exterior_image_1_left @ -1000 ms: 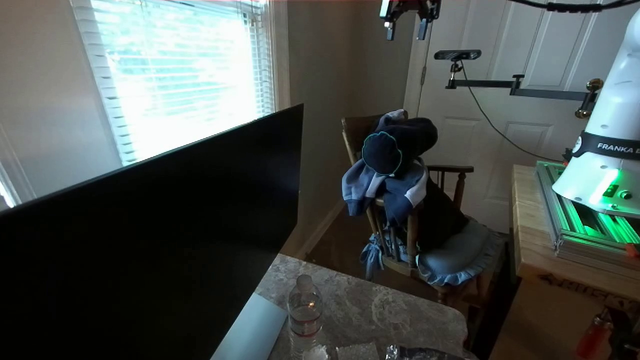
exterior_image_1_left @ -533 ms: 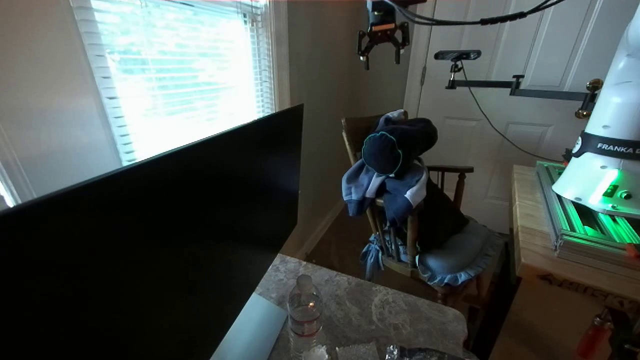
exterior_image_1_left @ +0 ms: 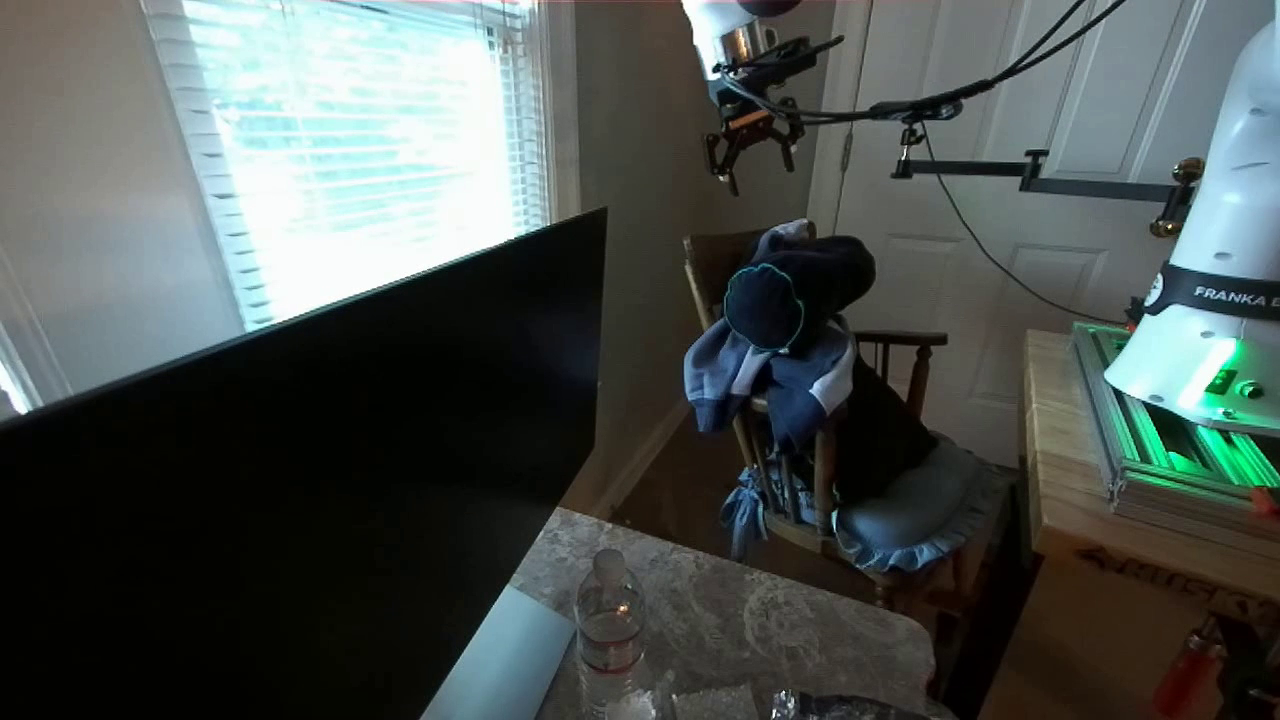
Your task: Remove the pillow from the chair and place it on the TV stand
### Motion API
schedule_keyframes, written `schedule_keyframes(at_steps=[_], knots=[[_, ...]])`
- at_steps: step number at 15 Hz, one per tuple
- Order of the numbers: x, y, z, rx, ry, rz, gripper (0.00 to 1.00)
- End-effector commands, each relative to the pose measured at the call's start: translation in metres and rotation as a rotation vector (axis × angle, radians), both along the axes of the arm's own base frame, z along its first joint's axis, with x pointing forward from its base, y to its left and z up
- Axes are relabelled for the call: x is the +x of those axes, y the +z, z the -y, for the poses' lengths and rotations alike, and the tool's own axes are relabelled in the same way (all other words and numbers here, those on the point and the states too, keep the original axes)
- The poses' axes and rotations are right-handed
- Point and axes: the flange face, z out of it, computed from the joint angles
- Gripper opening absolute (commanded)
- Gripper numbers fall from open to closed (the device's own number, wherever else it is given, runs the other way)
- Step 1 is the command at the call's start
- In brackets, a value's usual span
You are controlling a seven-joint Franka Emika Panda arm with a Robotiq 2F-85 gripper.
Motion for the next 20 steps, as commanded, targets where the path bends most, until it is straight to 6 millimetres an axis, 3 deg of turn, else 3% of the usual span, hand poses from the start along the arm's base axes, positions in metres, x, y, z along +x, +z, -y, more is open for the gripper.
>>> schedule_keyframes(at_steps=[1,6,11,20], knots=[[0.013,-0.023,0.001,-0.061,0.053,-0.103,1.00],[0.014,-0.052,0.011,-0.123,0.155,-0.241,1.00],[0.012,-0.089,0.010,-0.073,0.252,-0.317,1.00],[0.014,-0.119,0.007,-0.041,0.418,-0.426,1.00]])
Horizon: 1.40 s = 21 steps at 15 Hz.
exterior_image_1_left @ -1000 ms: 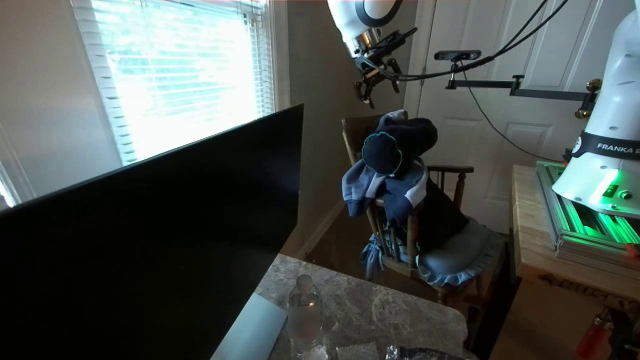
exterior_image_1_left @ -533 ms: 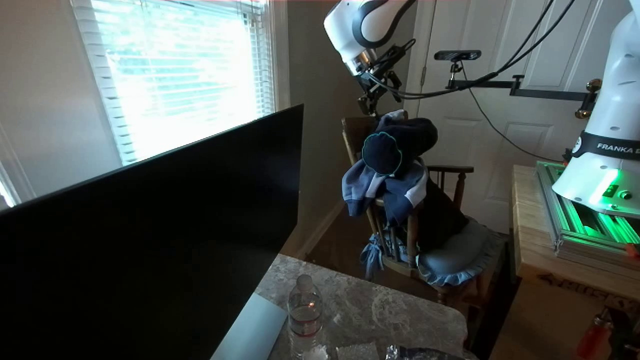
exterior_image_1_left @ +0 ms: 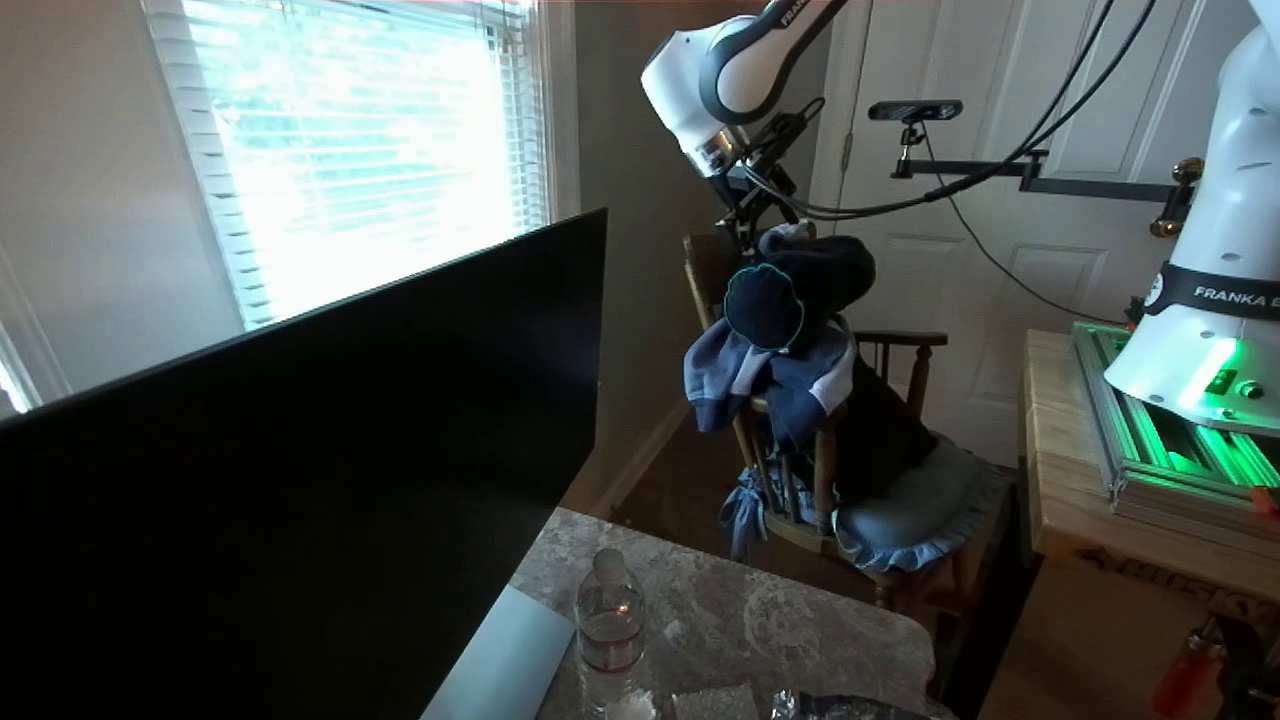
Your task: Remove the pillow from the chair and place it on the TV stand
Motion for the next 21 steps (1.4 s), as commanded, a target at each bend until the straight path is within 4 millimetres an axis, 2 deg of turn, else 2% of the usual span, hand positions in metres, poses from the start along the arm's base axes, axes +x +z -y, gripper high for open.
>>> schedule_keyframes(at_steps=[1,5,6,13,21], knots=[[0.010,-0.005,0.007,0.001,0.082,-0.045,1.00],[0.018,-0.012,0.021,0.012,0.124,-0.056,1.00],[0.008,-0.008,0.019,0.024,0.071,-0.053,1.00],[0.015,-0.014,0.022,0.047,0.100,-0.030,1.00],[0.021,-0.038,0.025,0.101,0.188,0.016,1.00]])
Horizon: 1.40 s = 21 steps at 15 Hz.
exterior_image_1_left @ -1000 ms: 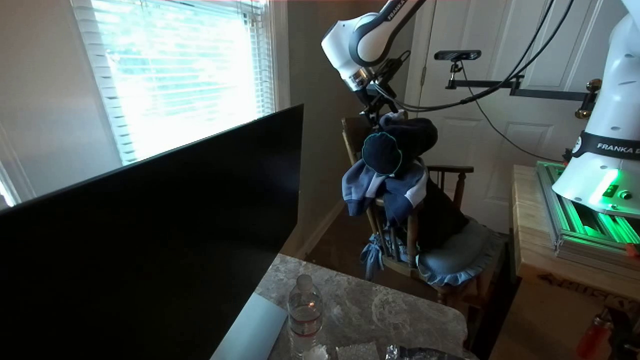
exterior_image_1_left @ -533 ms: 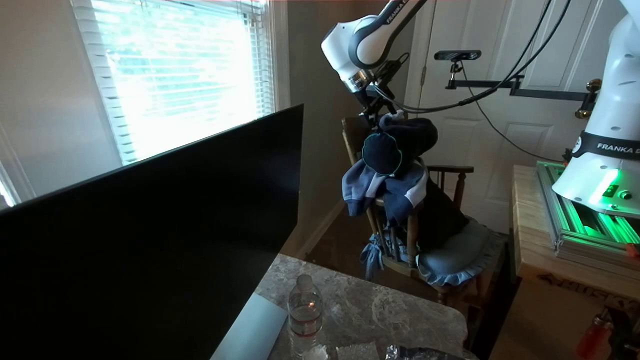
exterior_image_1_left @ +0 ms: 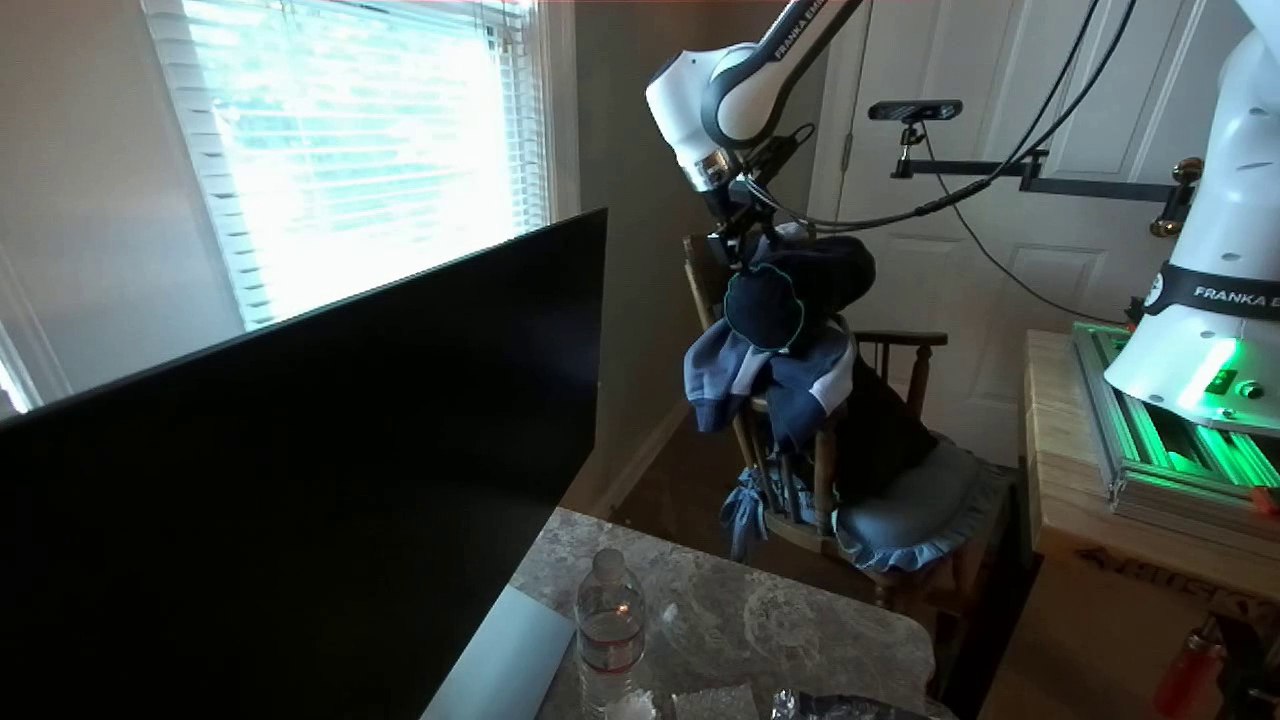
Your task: Remove the pillow from the chair and place it on the TV stand
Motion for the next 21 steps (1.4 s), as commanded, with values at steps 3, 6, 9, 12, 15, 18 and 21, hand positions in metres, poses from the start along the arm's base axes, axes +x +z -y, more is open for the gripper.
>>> schedule_keyframes(at_steps=[3,6,9,12,15,18,21], knots=[[0.002,-0.025,0.009,0.019,0.044,0.002,0.74],[0.001,-0.032,0.012,0.023,0.046,-0.006,0.51],[-0.003,-0.030,0.011,0.024,0.051,-0.013,0.31],[-0.008,-0.022,0.013,0.013,0.052,-0.001,0.11],[-0.013,-0.008,0.024,-0.002,0.040,0.014,0.00],[-0.026,0.020,0.046,-0.018,0.025,0.037,0.02],[-0.049,0.058,0.065,-0.022,0.027,0.084,0.02]])
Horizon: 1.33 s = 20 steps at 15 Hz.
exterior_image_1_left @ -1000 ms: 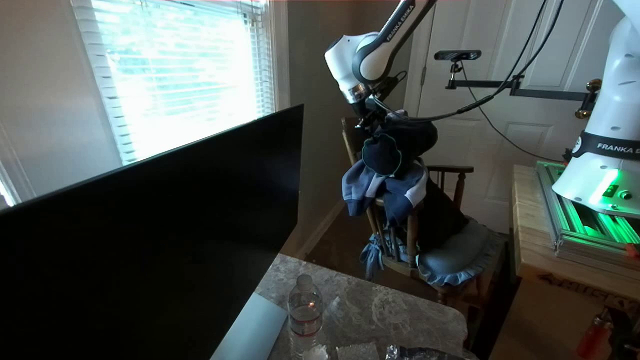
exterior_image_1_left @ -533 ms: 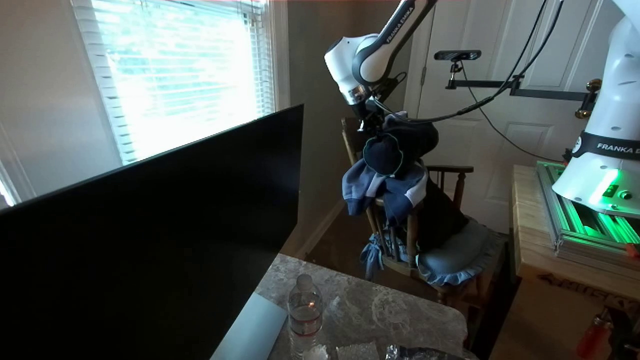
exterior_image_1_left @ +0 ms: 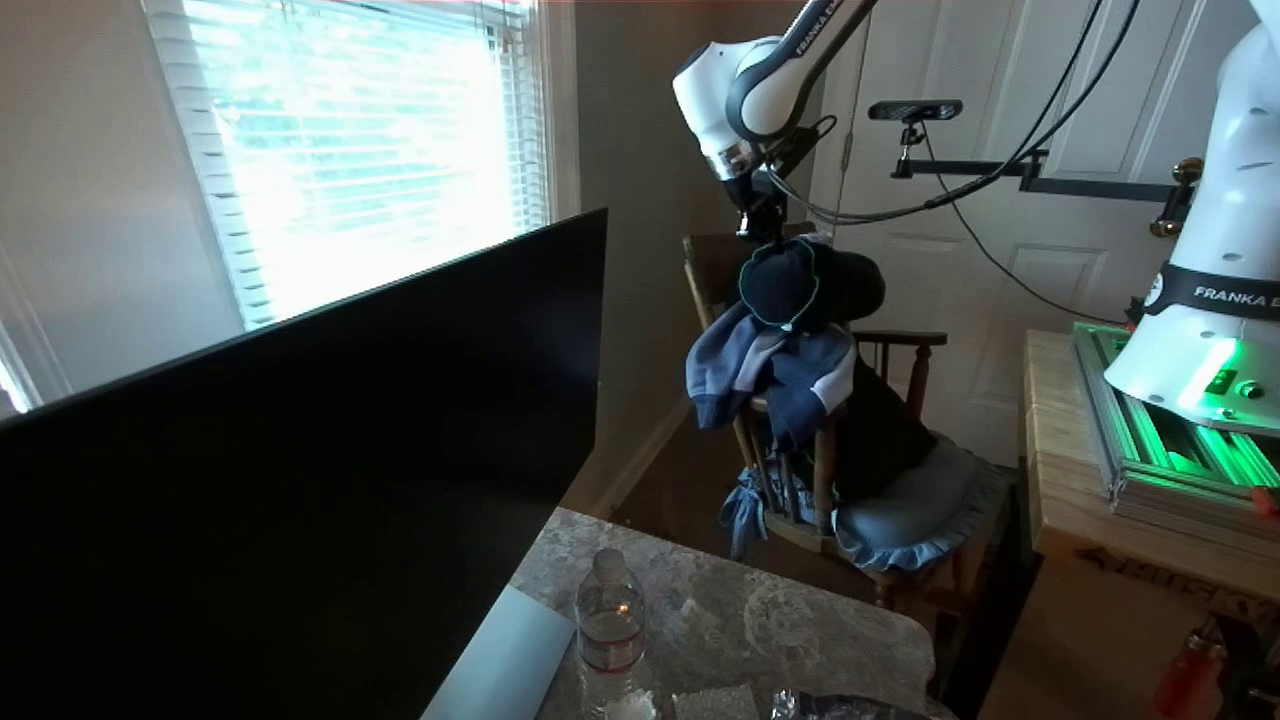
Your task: Remove the pillow from the chair and place it on the TV stand
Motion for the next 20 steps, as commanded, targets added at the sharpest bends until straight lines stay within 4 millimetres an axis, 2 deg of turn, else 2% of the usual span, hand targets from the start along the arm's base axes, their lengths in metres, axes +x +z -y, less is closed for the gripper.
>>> schedule_keyframes(at_steps=[1,5,7,10,14,20], knots=[[-0.041,0.053,0.020,-0.004,0.040,0.081,0.02],[-0.079,0.103,0.026,0.007,0.069,0.204,0.02],[-0.098,0.127,0.020,0.021,0.093,0.256,0.02],[-0.125,0.165,-0.002,0.038,0.124,0.325,0.02],[-0.170,0.202,-0.046,0.045,0.192,0.386,0.02],[-0.239,0.235,-0.135,0.103,0.293,0.405,0.02]])
